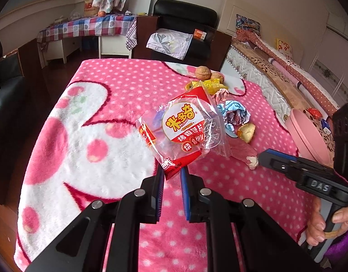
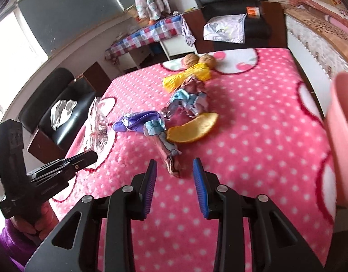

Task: Collect trash
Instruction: 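Grasp the blue-patterned wrapper with the right gripper while the left holds the snack bag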

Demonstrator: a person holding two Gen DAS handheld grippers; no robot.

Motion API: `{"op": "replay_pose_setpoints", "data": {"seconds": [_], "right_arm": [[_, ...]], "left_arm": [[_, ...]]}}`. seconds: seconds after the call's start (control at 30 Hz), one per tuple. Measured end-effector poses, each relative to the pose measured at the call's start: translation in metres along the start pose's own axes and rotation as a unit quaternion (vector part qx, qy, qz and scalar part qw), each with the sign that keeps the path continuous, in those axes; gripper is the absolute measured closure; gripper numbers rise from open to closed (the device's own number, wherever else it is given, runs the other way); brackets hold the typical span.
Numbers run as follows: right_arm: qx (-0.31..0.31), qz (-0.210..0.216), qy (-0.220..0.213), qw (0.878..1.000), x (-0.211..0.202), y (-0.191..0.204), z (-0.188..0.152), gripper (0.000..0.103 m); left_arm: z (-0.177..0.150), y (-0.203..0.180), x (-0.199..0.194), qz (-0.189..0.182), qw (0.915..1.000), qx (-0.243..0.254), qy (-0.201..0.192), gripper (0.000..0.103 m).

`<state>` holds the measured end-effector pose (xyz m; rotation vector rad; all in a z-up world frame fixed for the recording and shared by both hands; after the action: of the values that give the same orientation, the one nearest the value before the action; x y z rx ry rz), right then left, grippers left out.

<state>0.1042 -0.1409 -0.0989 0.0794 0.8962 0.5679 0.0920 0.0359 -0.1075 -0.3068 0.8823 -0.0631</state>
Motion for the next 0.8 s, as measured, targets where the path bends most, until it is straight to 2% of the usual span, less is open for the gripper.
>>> {"op": "replay_pose_setpoints", "data": {"seconds": [0.37,0.4,0.43,0.5,0.8], "right_arm": [[-0.001,0.003,0.035,0.999,0.036,0.005,0.004,0.07],[0.0,0.006,0.035,0.999,0.036,0.005,0.003,0.08],[0.0,0.009,0.037,0.999,0.037,0.006,0.002,0.081],[-0.004,0.013,0.037,0.999,0.035,0.009,0.0,0.087],[0.0,0.026,0.013,1.0,-0.003,0.008,-0.01,0.088]], "left_arm": [[0.0,0.001,0.005,-0.006,0.9999,-0.005,0.008,0.09],[0.0,0.0,0.005,-0.006,0.9999,-0.004,0.008,0.09],[0.0,0.0,0.005,-0.005,0.9999,-0.004,0.008,0.09],[0.001,0.0,0.004,-0.006,1.0,-0.004,0.007,0.09],[0.003,-0.022,-0.005,-0.022,0.9997,0.008,-0.003,0.09]]}}
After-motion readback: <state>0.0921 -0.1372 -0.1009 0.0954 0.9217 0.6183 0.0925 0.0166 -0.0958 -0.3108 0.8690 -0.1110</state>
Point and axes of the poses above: each gripper's, at about its wrist camera, not at the fingertips, and x roughly the way its jaws point, y to its left, z to its top, the point moved 8 cm from there along x, roughly the way its jaws point, and after that the axes turned 8 degrees about -x, right-handed, at the moved point
